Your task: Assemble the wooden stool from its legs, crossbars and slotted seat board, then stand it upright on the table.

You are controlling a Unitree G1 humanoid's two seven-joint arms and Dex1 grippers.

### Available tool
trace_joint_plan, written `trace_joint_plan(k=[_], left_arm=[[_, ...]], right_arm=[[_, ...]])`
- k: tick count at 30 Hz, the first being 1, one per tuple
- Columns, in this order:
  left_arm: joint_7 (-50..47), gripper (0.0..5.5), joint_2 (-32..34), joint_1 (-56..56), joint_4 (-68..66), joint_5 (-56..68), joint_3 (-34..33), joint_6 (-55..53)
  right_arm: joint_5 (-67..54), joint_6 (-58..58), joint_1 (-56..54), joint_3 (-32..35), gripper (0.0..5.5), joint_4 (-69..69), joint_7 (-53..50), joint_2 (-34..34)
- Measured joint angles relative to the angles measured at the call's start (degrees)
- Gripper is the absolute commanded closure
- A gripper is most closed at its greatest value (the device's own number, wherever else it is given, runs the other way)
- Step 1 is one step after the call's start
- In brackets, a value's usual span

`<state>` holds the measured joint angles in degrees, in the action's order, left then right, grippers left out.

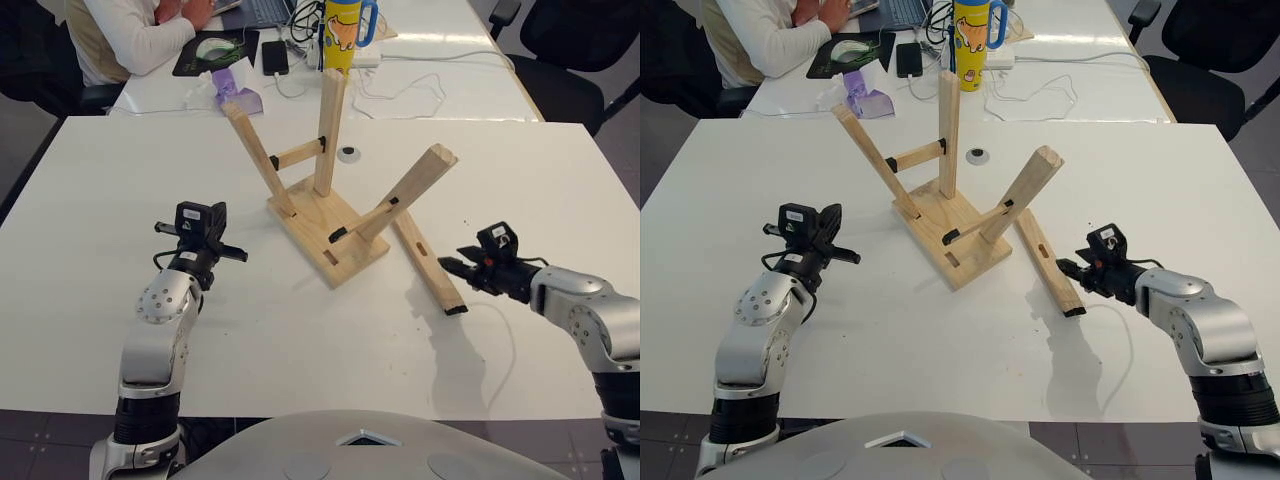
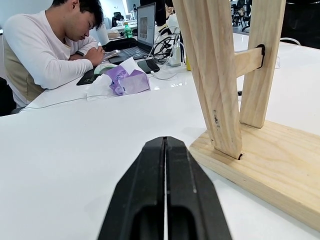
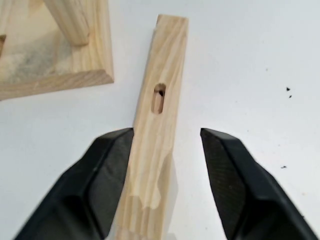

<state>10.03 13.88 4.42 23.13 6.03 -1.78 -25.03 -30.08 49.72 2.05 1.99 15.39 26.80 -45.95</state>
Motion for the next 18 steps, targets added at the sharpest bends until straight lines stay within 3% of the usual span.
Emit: trace_joint_plan(k=[2,12,18], left_arm=[[0.1,5.5,0.0,-0.2,-0.1,0.0,0.0,0.2],[0.4,5.5,0.1,-0.7,-0.6,0.0,0.1,0.7],[0.7,5.5,0.1,-1.4,-1.5,-0.1,0.4,0.9]], right_arm=[[0.5,0.4,0.7,-0.4,2.15,0.3,-0.1,0.5],[5.3,3.3,1.9,-4.6,2.15,0.2,-0.4,2.9],[11.3,1.1,1.5,-4.9,3.08,-1.5,-5.8,6.9]])
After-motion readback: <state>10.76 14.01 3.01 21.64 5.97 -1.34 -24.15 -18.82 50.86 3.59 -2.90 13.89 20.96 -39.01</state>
